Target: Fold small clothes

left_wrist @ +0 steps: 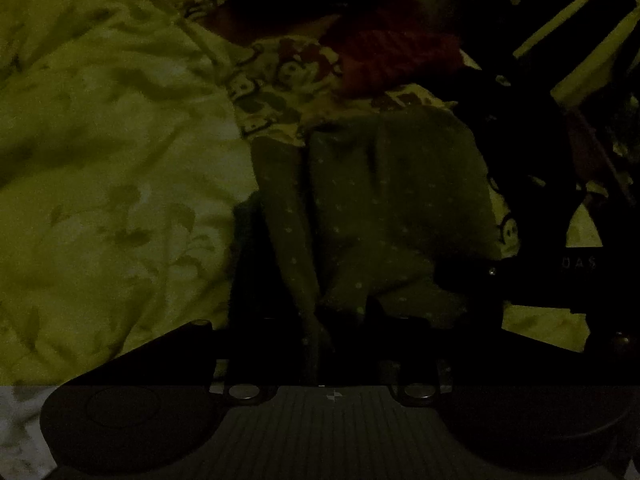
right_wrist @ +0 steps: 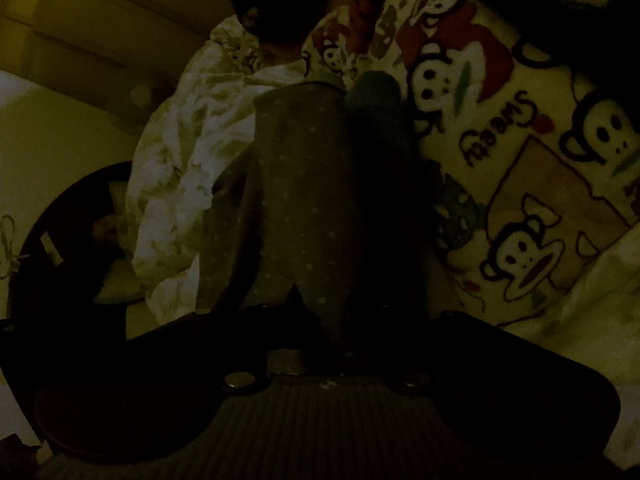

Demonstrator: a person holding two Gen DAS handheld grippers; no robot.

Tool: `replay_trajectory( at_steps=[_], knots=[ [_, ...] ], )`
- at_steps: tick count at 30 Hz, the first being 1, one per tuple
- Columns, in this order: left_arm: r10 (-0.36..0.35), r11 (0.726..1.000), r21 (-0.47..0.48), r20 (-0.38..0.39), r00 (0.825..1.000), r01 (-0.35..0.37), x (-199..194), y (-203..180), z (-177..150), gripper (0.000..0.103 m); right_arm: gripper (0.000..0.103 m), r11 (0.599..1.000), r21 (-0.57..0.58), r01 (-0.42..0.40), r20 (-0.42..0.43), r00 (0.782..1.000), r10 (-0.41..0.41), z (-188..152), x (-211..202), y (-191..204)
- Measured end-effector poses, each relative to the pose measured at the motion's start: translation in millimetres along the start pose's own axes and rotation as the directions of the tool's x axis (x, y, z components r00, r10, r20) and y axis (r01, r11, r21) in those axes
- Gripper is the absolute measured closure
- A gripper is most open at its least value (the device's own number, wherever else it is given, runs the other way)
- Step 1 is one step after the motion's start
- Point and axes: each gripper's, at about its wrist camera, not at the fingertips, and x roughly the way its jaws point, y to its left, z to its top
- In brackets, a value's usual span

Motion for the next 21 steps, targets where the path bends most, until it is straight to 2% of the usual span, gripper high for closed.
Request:
replay_trajectory(
  at_steps=[3,5,7,9,11,15,19,21],
  knots=[
    [0.022,1.0,0.015,-0.01,1.0,-0.022,2,1,2,0.0,0.07,0.999,0.033,0.018,0.01,1.0,-0.019,-1,1,1],
    [0.034,0.999,0.03,-0.018,0.999,-0.033,3,2,2,0.0,0.058,0.998,0.047,0.042,0.016,0.999,-0.043,-2,1,0],
    [0.039,0.996,0.083,-0.022,0.999,-0.037,5,2,1,0.0,0.046,0.994,0.036,0.1,0.026,0.995,-0.101,-5,-1,2],
    [0.058,0.99,0.13,-0.023,0.998,-0.055,3,1,-1,0.0,0.046,0.991,0.026,0.129,0.028,0.991,-0.13,-9,-5,6],
    [0.075,0.988,0.135,-0.017,0.997,-0.072,-4,2,-2,0.0,0.046,0.987,-0.011,0.159,0.04,0.987,-0.158,-13,-10,15],
    [0.118,0.976,0.19,-0.029,0.993,-0.111,-23,-3,-5,0.0,0.046,0.967,-0.049,0.249,0.067,0.967,-0.246,-19,-17,32],
    [0.089,0.954,0.288,0.01,0.996,-0.088,-50,-15,-15,0.0,0.046,0.948,-0.098,0.303,0.1,0.951,-0.293,-24,-29,54],
    [0.102,0.934,0.341,0.021,0.995,-0.104,-54,-22,-21,0.0,0.046,0.919,-0.152,0.365,0.099,0.93,-0.353,-27,-30,67]
  ],
)
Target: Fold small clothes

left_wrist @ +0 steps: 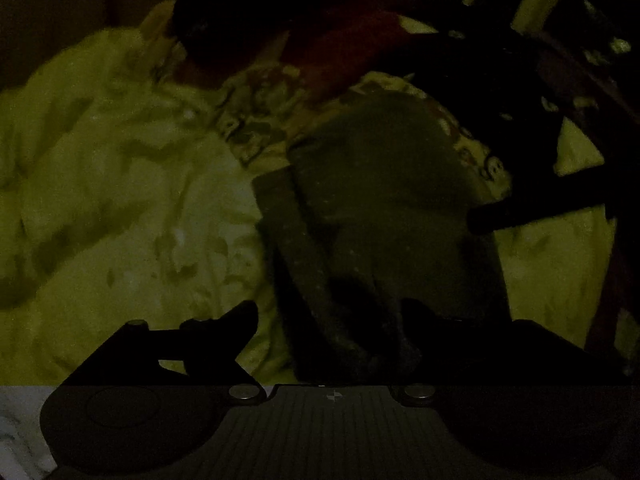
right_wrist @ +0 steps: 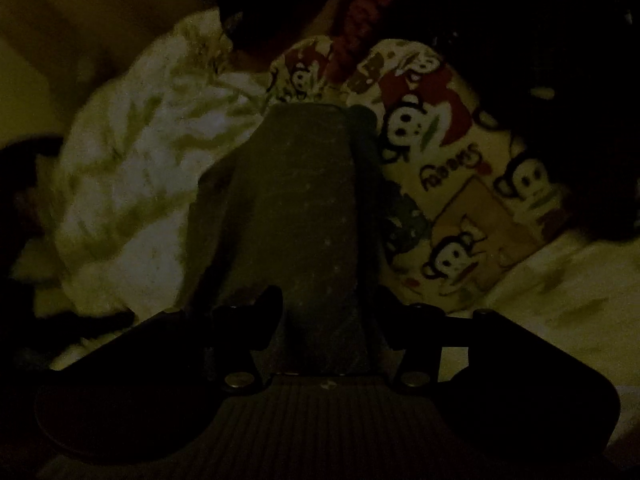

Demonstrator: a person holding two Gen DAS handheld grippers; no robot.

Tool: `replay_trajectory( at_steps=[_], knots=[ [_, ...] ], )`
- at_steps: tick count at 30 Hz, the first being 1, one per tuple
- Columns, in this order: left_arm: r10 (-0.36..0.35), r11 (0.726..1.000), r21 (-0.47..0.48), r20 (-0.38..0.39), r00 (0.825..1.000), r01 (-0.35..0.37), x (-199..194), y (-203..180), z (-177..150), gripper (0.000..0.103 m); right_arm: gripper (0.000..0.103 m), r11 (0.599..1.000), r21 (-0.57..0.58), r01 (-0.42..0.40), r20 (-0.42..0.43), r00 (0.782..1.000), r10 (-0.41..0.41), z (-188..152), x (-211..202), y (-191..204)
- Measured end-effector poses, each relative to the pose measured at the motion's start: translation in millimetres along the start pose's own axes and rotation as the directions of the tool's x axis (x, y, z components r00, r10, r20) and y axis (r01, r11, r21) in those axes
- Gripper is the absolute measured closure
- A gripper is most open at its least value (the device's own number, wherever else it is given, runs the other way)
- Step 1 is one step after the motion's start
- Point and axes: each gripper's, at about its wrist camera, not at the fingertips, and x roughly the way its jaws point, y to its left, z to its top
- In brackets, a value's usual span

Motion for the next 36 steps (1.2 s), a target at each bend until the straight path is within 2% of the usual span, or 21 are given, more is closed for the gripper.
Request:
replay_trajectory(
  at_steps=[2,5,6,7,11,14,19,27,36],
  knots=[
    [0.006,0.999,0.041,-0.008,1.0,-0.005,-1,-4,0,0.0,0.046,0.998,-0.05,0.048,0.013,0.999,-0.048,-3,-8,11],
    [-0.019,0.999,0.036,0.006,1.0,0.019,-11,-4,5,0.0,0.045,0.992,-0.107,0.066,0.018,0.998,-0.065,-7,-20,26],
    [-0.024,0.999,0.029,0.011,1.0,0.024,-15,-4,8,0.0,0.042,0.99,-0.126,0.069,0.022,0.998,-0.066,-9,-24,32],
    [-0.028,0.999,0.028,0.014,1.0,0.027,-20,-4,10,0.0,0.034,0.987,-0.142,0.069,0.021,0.998,-0.067,-10,-28,37],
    [0.0,0.997,0.072,0.002,1.0,0.0,-33,-11,14,0.0,0.029,0.97,-0.217,0.112,-0.006,0.993,-0.116,-9,-33,59],
    [0.017,0.993,0.118,-0.017,1.0,-0.015,-35,-16,14,0.0,0.018,0.951,-0.264,0.161,-0.01,0.985,-0.17,-4,-34,75],
    [0.037,0.982,0.188,-0.069,0.997,-0.023,-29,-26,14,0.0,0.007,0.927,-0.309,0.215,0.012,0.975,-0.222,6,-36,89],
    [0.09,0.978,0.2,-0.111,0.99,-0.067,-18,-29,9,0.0,0.005,0.923,-0.316,0.22,-0.034,0.969,-0.243,5,-25,90],
    [0.073,0.982,0.18,-0.122,0.99,-0.051,-17,-30,7,0.0,0.005,0.933,-0.287,0.218,-0.05,0.969,-0.242,1,-23,85]
  ],
)
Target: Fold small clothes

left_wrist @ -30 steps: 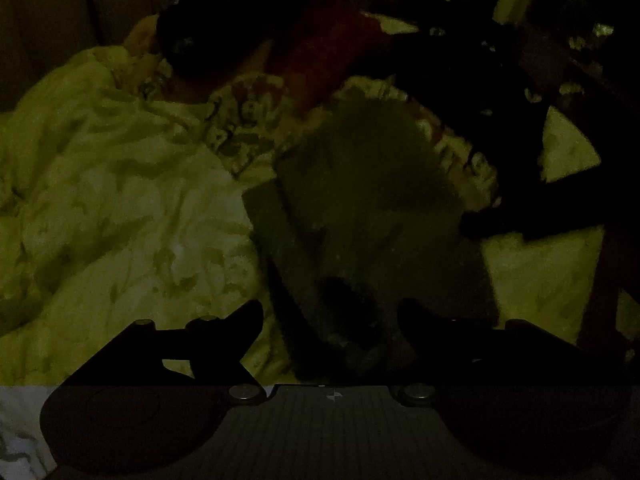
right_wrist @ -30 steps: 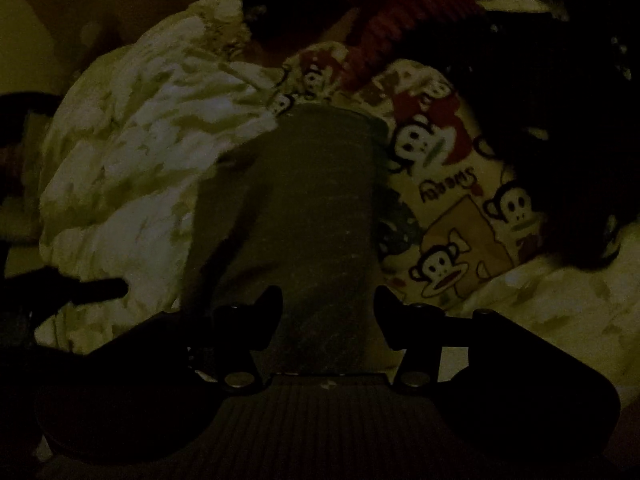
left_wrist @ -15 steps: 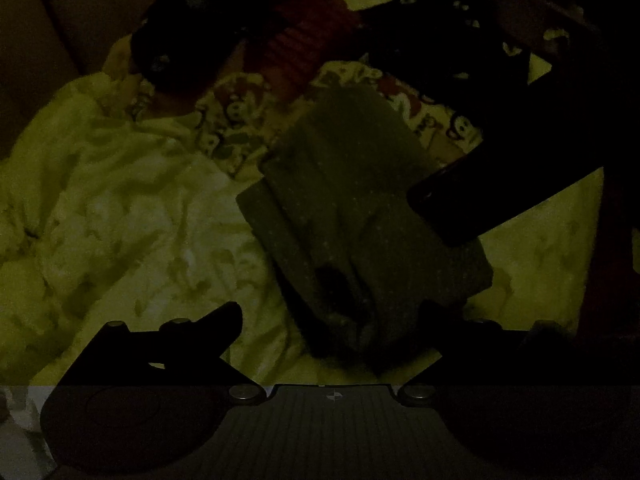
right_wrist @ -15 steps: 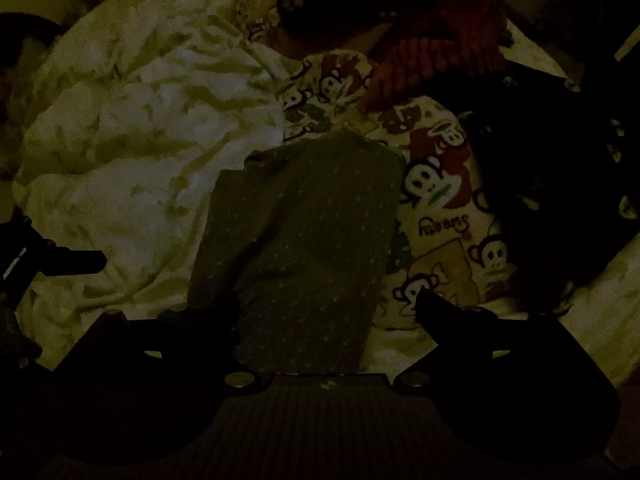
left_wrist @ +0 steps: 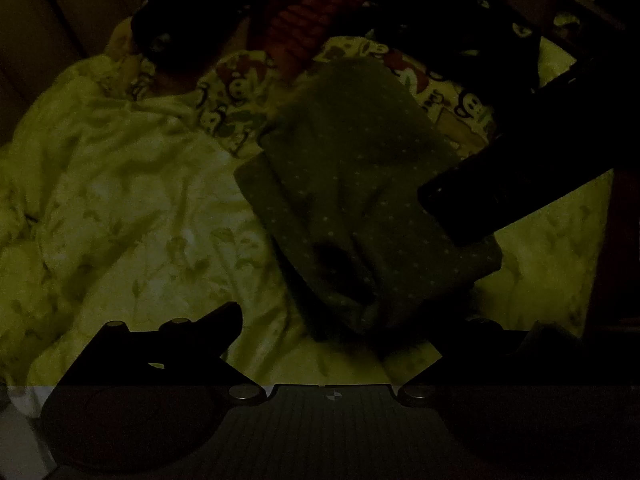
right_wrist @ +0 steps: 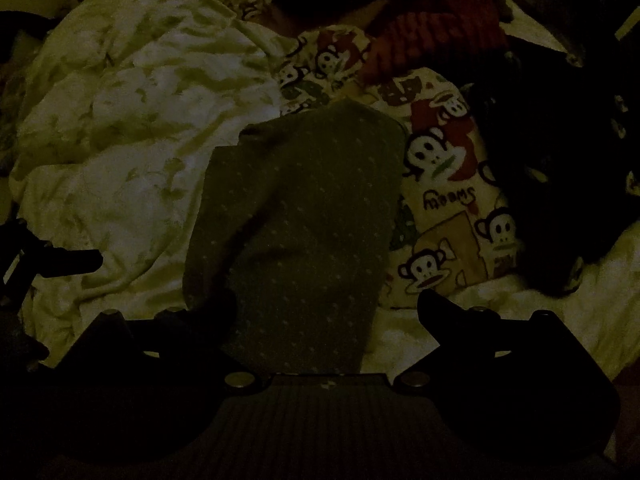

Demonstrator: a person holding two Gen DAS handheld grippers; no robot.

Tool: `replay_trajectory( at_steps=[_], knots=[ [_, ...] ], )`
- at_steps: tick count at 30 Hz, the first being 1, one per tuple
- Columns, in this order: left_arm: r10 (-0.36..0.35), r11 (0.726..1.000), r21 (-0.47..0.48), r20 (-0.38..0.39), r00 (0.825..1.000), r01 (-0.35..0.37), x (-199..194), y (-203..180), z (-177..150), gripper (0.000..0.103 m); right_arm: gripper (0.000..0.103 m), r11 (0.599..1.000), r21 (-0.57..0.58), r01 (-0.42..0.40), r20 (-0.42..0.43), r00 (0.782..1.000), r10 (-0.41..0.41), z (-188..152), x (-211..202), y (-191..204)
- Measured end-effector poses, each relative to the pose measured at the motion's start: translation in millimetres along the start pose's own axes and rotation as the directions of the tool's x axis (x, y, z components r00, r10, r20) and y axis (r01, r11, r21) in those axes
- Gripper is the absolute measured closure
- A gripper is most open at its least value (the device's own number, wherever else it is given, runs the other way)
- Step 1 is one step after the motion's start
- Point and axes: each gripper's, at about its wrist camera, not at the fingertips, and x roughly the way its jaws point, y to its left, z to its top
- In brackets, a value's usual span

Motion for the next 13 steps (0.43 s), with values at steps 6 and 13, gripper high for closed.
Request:
replay_trajectory(
  at_steps=[6,13],
  knots=[
    [-0.01,1.0,-0.021,0.02,1.0,0.01,-2.3,1.1,-1.6,0.0,0.005,1.0,0.004,-0.003,-0.01,1.0,0.003,-1.0,1.9,-1.2],
    [-0.005,1.0,-0.022,0.034,0.999,0.006,-3.7,-0.5,-1.9,0.0,0.005,1.0,0.007,0.0,-0.016,1.0,0.001,-2.6,3.4,-0.2]
  ],
)
